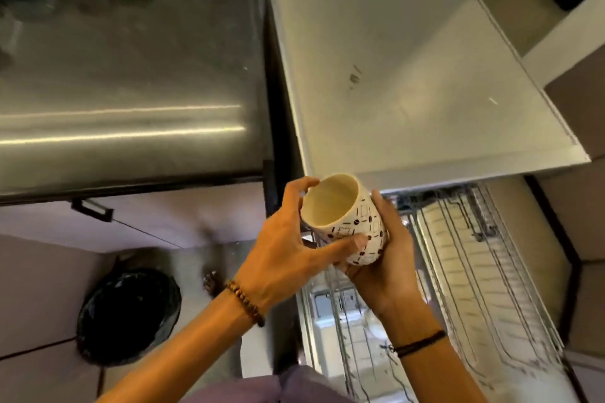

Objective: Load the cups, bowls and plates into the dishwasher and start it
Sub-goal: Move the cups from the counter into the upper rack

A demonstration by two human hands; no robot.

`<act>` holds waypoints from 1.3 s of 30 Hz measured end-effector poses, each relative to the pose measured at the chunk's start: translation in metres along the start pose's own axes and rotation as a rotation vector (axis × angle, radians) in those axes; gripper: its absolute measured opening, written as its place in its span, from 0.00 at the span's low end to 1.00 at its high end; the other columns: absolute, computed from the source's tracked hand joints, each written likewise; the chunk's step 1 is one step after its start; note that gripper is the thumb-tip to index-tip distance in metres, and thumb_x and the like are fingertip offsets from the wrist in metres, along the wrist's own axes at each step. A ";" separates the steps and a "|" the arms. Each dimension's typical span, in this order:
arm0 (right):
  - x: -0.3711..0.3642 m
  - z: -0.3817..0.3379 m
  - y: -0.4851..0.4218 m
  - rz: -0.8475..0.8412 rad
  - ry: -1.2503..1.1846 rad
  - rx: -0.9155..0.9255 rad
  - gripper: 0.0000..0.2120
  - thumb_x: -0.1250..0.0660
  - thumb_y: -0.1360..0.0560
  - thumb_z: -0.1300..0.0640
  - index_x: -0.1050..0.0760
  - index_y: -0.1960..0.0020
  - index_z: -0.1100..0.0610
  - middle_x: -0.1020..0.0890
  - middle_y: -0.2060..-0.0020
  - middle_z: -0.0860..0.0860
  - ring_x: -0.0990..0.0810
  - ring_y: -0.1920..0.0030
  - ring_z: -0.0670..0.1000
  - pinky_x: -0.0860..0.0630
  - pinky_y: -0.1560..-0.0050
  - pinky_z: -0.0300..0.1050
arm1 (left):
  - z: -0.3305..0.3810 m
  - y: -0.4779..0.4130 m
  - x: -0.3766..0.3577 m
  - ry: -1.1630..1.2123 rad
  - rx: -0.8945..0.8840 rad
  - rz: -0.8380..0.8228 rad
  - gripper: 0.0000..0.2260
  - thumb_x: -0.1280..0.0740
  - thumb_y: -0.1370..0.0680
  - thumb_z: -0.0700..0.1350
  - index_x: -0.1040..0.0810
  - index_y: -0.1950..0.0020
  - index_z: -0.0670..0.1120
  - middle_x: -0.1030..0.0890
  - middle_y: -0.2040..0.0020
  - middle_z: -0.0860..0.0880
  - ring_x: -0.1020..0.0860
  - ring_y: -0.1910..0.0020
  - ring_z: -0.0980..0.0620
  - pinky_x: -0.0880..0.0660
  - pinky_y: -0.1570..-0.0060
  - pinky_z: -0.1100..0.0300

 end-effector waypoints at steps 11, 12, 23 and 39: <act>0.171 0.029 -0.010 0.142 -0.080 -0.056 0.27 0.31 0.26 0.40 0.23 0.35 0.58 0.20 0.41 0.61 0.23 0.51 0.62 0.23 0.61 0.48 | -0.102 -0.008 -0.150 -0.421 0.087 -0.494 0.38 0.30 0.28 0.61 0.47 0.25 0.59 0.29 0.32 0.57 0.29 0.34 0.56 0.29 0.37 0.59; 0.186 0.027 -0.013 0.189 -0.047 -0.056 0.25 0.31 0.26 0.41 0.22 0.36 0.58 0.18 0.44 0.59 0.21 0.52 0.60 0.22 0.62 0.48 | -0.118 -0.010 -0.158 -0.561 0.076 -0.552 0.37 0.32 0.27 0.62 0.48 0.24 0.58 0.31 0.29 0.54 0.30 0.32 0.52 0.29 0.35 0.54; 0.270 -0.025 -0.058 0.518 0.920 0.189 0.30 0.23 0.32 0.42 0.30 0.38 0.54 0.24 0.48 0.47 0.22 0.52 0.46 0.24 0.62 0.36 | -0.214 -0.033 -0.162 -1.221 -0.036 -0.792 0.16 0.38 0.21 0.52 0.25 0.38 0.45 0.24 0.43 0.49 0.27 0.40 0.49 0.24 0.42 0.49; 0.267 0.014 -0.142 0.396 1.528 0.162 0.36 0.23 0.31 0.52 0.35 0.29 0.57 0.34 0.31 0.60 0.37 0.30 0.66 0.30 0.35 0.64 | -0.218 -0.036 -0.151 -1.020 -0.066 -0.712 0.11 0.40 0.20 0.47 0.22 0.42 0.46 0.25 0.43 0.50 0.25 0.45 0.52 0.23 0.47 0.57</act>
Point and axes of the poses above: each hand's wrist, its own y-axis away from the middle knuckle, its own x-axis out of the back of the hand, z = x × y, the point moved 10 cm from there along -y, towards the middle knuckle
